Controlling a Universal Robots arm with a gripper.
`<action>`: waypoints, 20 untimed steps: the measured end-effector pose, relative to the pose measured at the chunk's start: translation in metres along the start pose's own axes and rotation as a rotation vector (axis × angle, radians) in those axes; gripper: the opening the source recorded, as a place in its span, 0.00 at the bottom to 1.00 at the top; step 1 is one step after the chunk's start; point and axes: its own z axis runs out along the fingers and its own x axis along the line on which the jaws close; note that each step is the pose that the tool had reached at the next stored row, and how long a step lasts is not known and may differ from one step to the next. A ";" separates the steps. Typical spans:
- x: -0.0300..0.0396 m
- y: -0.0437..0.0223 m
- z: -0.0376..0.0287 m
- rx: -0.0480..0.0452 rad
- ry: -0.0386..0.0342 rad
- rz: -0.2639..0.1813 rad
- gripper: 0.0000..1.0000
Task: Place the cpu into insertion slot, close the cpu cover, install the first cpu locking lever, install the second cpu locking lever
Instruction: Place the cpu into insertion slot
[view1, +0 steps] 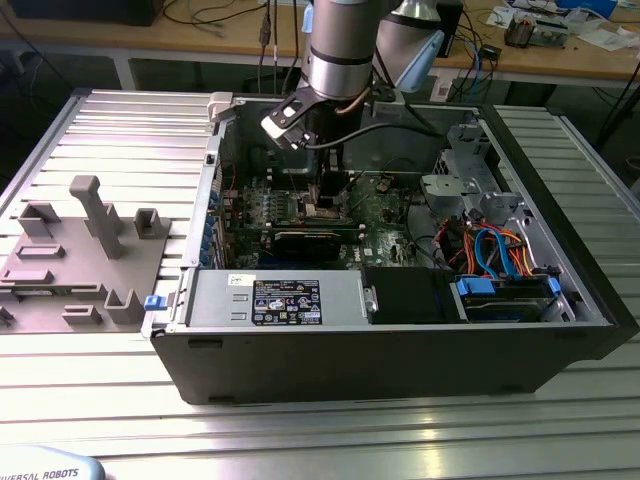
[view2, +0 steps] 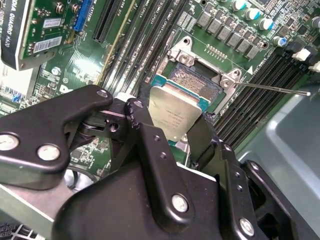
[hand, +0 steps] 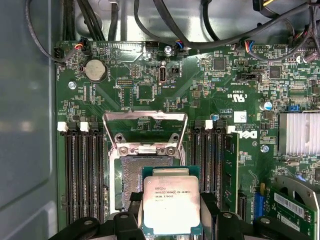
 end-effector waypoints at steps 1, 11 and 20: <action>0.0000 0.0000 0.0005 0.0000 0.0000 0.000 0.54; 0.0021 0.0005 0.0207 -0.0001 0.0112 0.000 0.54; 0.0079 -0.0020 0.0285 0.0002 0.0263 0.001 0.54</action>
